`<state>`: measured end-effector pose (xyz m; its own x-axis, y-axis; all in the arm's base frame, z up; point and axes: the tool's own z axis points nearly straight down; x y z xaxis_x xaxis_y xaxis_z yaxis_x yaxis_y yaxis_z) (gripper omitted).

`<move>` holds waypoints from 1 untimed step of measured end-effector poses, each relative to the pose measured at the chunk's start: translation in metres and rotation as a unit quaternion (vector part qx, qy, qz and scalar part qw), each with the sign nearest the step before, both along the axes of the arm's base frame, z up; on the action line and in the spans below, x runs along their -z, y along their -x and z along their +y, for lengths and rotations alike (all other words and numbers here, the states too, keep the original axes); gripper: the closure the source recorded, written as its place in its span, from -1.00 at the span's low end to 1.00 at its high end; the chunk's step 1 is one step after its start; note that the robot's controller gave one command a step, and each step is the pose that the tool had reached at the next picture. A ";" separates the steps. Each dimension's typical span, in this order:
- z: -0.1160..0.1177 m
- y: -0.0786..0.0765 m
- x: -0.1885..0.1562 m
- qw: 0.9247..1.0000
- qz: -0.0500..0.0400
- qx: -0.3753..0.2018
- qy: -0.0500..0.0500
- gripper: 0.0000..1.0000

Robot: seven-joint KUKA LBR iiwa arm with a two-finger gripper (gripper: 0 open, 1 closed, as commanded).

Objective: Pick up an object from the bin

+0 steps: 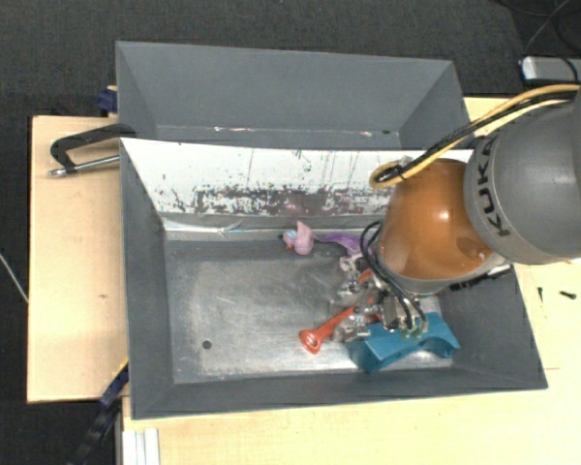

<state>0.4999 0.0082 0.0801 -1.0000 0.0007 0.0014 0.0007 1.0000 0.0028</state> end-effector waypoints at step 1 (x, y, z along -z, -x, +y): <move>0.000 -0.025 -0.151 1.000 -0.004 -0.007 0.001 1.00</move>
Offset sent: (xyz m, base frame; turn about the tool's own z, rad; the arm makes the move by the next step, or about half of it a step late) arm 0.0000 0.0000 0.0000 0.0000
